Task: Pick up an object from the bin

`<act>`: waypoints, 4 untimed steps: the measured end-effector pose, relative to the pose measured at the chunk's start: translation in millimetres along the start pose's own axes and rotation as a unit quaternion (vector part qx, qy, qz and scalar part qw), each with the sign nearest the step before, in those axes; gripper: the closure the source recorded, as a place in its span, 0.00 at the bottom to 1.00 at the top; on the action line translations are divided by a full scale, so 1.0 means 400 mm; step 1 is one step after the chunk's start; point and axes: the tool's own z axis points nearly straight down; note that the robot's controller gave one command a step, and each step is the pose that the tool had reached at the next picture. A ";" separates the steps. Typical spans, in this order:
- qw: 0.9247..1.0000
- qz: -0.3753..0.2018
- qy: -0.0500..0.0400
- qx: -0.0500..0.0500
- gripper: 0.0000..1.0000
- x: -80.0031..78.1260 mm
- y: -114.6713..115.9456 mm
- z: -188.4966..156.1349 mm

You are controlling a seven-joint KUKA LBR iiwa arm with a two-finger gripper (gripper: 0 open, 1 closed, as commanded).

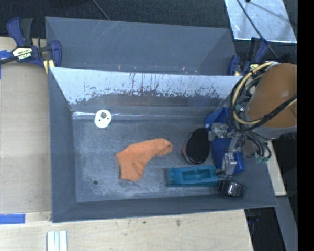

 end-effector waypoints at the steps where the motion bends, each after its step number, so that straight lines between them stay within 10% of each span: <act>1: 1.000 -0.001 -0.004 0.001 0.00 -0.004 0.001 -0.011; 3: 1.000 -0.024 -0.006 0.003 0.00 -0.127 0.139 0.132; 4: 1.000 0.025 -0.013 0.005 1.00 -0.139 0.210 0.126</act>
Offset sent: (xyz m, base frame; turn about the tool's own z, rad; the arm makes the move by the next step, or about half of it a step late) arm 0.0427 0.0487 -0.0651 -0.0593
